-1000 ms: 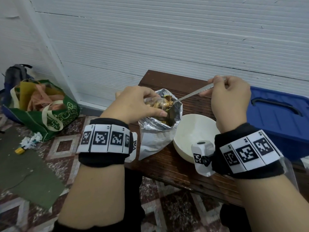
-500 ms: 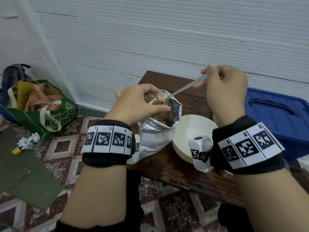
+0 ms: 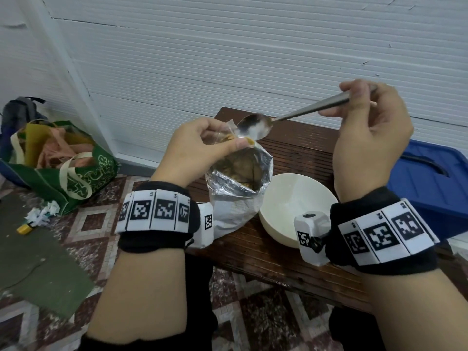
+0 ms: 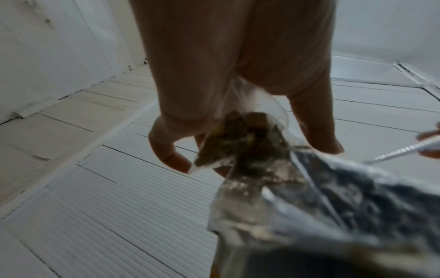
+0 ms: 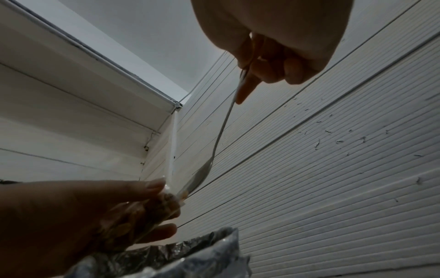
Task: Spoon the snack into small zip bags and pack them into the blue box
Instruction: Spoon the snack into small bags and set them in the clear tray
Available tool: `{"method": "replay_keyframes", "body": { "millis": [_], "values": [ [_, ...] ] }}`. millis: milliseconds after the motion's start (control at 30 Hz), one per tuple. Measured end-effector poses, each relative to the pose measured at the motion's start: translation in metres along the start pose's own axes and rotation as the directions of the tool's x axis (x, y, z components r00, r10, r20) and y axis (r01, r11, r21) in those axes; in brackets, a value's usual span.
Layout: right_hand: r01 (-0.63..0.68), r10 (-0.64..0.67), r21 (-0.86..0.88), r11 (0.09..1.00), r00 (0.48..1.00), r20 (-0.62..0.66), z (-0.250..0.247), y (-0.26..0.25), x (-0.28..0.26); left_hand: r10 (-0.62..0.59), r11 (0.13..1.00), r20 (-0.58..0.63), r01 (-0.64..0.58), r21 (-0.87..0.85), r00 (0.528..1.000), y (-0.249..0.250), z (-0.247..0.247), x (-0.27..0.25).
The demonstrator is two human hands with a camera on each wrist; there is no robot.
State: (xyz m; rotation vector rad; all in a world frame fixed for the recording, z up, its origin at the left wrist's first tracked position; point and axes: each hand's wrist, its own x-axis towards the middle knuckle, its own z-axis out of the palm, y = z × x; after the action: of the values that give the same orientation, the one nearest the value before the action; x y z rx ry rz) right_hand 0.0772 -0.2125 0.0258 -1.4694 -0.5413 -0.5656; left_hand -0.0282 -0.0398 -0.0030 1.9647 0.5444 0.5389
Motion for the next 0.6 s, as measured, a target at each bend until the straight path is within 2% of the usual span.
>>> {"method": "replay_keyframes", "body": {
  "millis": [133, 233, 400, 600],
  "values": [
    [-0.079, 0.074, -0.058, 0.995, 0.994, -0.086, -0.007, 0.010, 0.001, -0.011, 0.997, -0.011, 0.011, -0.070, 1.000, -0.002, -0.006, -0.001],
    [-0.124, 0.116, -0.113, 0.986, 0.990, -0.073, -0.011, 0.017, -0.002, -0.001, 0.991, -0.037, -0.004, -0.137, 0.999, -0.001, -0.009, -0.002],
    [-0.138, 0.168, -0.222, 0.965, 0.978, 0.120, -0.004, 0.024, -0.023, 0.043, 0.969, -0.080, -0.061, -0.240, 0.996, 0.007, -0.010, -0.005],
    [-0.043, 0.158, -0.349, 0.936, 0.938, 0.309, 0.011, 0.037, -0.055, 0.093, 0.942, -0.097, -0.120, -0.315, 0.991, 0.013, -0.006, -0.006]
  ]
}}
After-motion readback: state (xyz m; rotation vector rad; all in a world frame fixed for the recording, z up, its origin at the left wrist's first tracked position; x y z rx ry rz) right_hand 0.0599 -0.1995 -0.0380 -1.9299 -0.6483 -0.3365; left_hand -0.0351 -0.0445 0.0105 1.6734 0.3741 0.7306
